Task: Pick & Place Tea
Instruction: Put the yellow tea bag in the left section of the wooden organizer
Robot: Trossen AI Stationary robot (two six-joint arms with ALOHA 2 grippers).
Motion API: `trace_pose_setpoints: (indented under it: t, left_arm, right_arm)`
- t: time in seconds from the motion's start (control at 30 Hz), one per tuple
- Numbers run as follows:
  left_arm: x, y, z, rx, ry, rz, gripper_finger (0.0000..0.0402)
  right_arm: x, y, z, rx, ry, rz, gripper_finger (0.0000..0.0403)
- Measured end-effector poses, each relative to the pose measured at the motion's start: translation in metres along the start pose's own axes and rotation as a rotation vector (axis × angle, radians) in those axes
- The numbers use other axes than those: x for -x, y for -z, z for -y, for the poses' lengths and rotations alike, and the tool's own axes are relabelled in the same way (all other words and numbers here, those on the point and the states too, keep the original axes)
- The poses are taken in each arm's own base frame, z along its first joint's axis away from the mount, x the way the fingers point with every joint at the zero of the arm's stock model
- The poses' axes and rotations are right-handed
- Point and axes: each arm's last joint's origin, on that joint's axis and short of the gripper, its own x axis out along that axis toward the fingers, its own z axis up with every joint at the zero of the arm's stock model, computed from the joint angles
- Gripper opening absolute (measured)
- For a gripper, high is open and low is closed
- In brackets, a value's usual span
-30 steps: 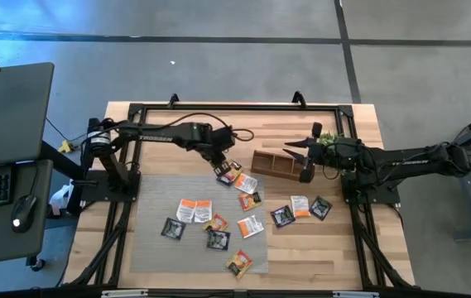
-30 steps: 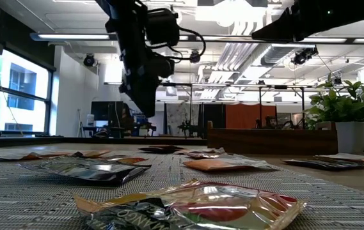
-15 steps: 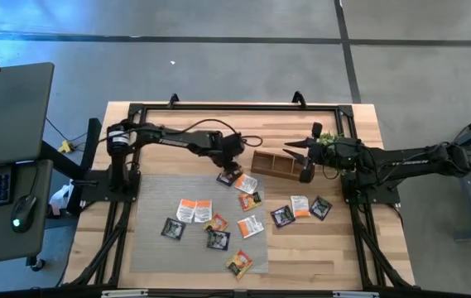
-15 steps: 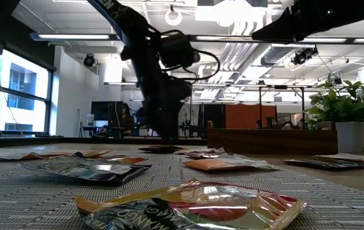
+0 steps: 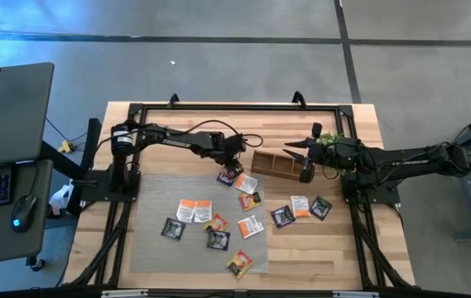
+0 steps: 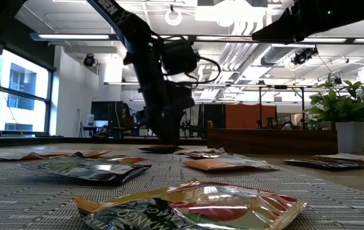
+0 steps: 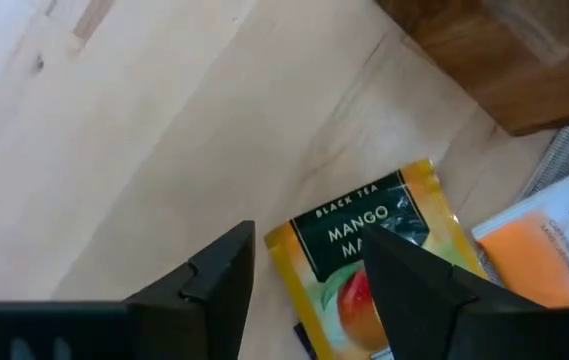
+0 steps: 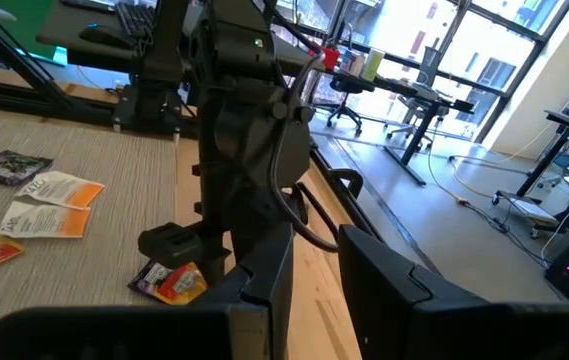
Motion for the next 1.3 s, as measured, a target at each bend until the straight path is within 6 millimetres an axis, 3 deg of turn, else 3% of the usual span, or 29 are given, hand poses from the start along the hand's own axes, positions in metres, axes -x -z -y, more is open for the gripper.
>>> trace_pose_setpoints:
  t: [0.43, 0.57, 0.8, 0.93, 1.1, 1.3]
  left_arm:
    - [-0.029, 0.012, 0.0, 0.038, -0.037, -0.09, 0.0177]
    - [-0.029, 0.012, 0.0, 0.04, -0.038, -0.09, 0.0138]
    - [-0.03, 0.012, 0.0, 0.043, -0.037, -0.084, 0.0021]
    - [-0.03, 0.011, -0.001, 0.059, -0.048, -0.078, 0.0013]
    - [-0.02, 0.008, -0.001, 0.078, -0.066, -0.044, 0.0005]
    - [0.013, -0.001, 0.013, 0.06, -0.146, 0.026, 0.0002]
  right_arm:
    - [0.0, 0.0, 0.0, 0.0, 0.0, 0.0, 0.008]
    - [0.0, 0.0, 0.0, 0.0, 0.0, 0.0, 0.008]
    - [0.0, 0.0, 0.0, 0.0, 0.0, -0.001, 0.008]
    - [0.0, 0.0, 0.0, 0.0, 0.0, -0.001, 0.008]
    - [0.0, 0.0, 0.0, 0.0, 0.0, -0.001, 0.008]
    - [0.0, 0.0, 0.0, 0.001, -0.001, -0.004, 0.008]
